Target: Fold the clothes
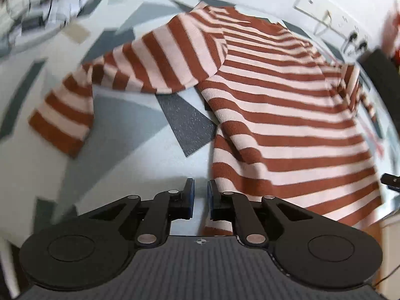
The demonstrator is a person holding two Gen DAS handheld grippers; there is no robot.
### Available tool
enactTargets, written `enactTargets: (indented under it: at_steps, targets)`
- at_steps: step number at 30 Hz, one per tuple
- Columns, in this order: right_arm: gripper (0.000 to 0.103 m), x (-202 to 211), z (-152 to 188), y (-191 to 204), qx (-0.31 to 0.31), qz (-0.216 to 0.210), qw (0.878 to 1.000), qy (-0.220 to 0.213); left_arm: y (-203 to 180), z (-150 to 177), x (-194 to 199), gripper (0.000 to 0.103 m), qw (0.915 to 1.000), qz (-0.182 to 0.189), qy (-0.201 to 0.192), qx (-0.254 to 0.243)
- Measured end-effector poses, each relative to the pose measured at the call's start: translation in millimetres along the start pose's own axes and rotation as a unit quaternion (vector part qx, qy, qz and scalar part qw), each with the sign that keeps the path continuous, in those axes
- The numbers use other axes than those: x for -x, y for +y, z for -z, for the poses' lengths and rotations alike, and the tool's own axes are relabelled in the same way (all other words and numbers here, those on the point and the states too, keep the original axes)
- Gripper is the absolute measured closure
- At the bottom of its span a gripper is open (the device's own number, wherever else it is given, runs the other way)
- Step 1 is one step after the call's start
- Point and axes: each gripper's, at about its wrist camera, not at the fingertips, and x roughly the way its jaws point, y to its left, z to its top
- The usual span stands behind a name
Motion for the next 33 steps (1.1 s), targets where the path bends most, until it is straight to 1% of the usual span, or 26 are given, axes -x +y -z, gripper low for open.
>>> enactTargets:
  at_steps: [3, 5, 7, 9, 11, 12, 14, 16, 19, 21, 22, 25, 27, 28, 30, 31, 33]
  targets:
    - [0.070, 19.0, -28.5, 17.3, 0.007, -0.037, 0.999, -0.030, 8.3, -1.8, 1.0, 0.091, 0.9993, 0.014, 0.007, 0.033]
    - [0.070, 30.3, -53.4, 34.7, 0.030, -0.059, 0.996, -0.053, 14.0, -3.1, 2.8, 0.087, 0.9984, 0.019, 0.007, 0.052]
    - [0.070, 39.9, -83.8, 56.4, 0.059, -0.080, 0.992, -0.078, 20.1, -4.5, 7.0, 0.078, 0.9976, 0.020, 0.001, 0.066]
    - [0.068, 46.0, -113.6, 79.8, 0.083, -0.102, 0.986, -0.101, 24.6, -5.3, 12.3, 0.073, 0.9961, 0.029, -0.006, 0.084]
    - [0.062, 45.5, -138.1, 106.7, 0.099, -0.131, 0.980, -0.111, 25.7, -6.5, 16.6, 0.072, 0.9945, 0.047, -0.015, 0.092]
    - [0.062, 42.5, -148.6, 119.7, 0.107, -0.145, 0.977, -0.112, 23.7, -6.8, 17.7, 0.072, 0.9942, 0.059, -0.017, 0.089]
    - [0.062, 25.8, -162.4, 148.2, 0.131, -0.168, 0.972, -0.102, 13.8, -5.3, 18.0, 0.072, 0.9945, 0.079, -0.022, 0.065]
    - [0.062, -0.8, -169.4, 180.1, 0.161, -0.187, 0.966, -0.081, -2.9, -3.1, 15.6, 0.072, 0.9965, 0.077, -0.026, 0.021]
    - [0.062, -49.1, -173.0, 230.9, 0.208, -0.208, 0.955, -0.035, -19.8, -1.7, 8.4, 0.072, 0.9989, 0.027, -0.036, -0.011]
    - [0.062, -82.1, -173.0, 263.9, 0.240, -0.214, 0.947, -0.006, -19.1, -3.3, 1.9, 0.072, 0.9993, 0.015, -0.033, 0.005]
    - [0.062, -99.5, -172.7, 281.6, 0.256, -0.216, 0.942, 0.005, -16.5, -3.8, -0.4, 0.072, 0.9992, 0.016, -0.032, 0.017]
    - [0.062, -142.1, -170.0, 326.6, 0.294, -0.219, 0.930, 0.027, -7.0, -3.9, -5.4, 0.072, 0.9983, 0.002, -0.026, 0.051]
    - [0.062, -165.7, -166.2, 348.2, 0.316, -0.213, 0.924, 0.035, -1.7, -2.1, -3.2, 0.072, 0.9970, -0.008, -0.032, 0.070]
    - [0.062, -175.5, -163.0, 356.2, 0.328, -0.202, 0.922, 0.032, 1.2, -0.9, -1.5, 0.072, 0.9963, -0.012, -0.033, 0.078]
    - [0.063, -188.4, -159.4, 361.0, 0.341, -0.184, 0.922, 0.027, 4.5, 0.4, 0.9, 0.072, 0.9954, -0.014, -0.031, 0.090]
    - [0.066, -190.0, -158.2, 358.5, 0.340, -0.193, 0.920, 0.024, 5.5, 0.6, 2.0, 0.072, 0.9949, -0.015, -0.030, 0.095]
    - [0.097, -188.0, -154.8, 354.6, 0.353, -0.223, 0.908, 0.018, 3.1, -0.7, 2.0, 0.073, 0.9950, -0.021, -0.027, 0.093]
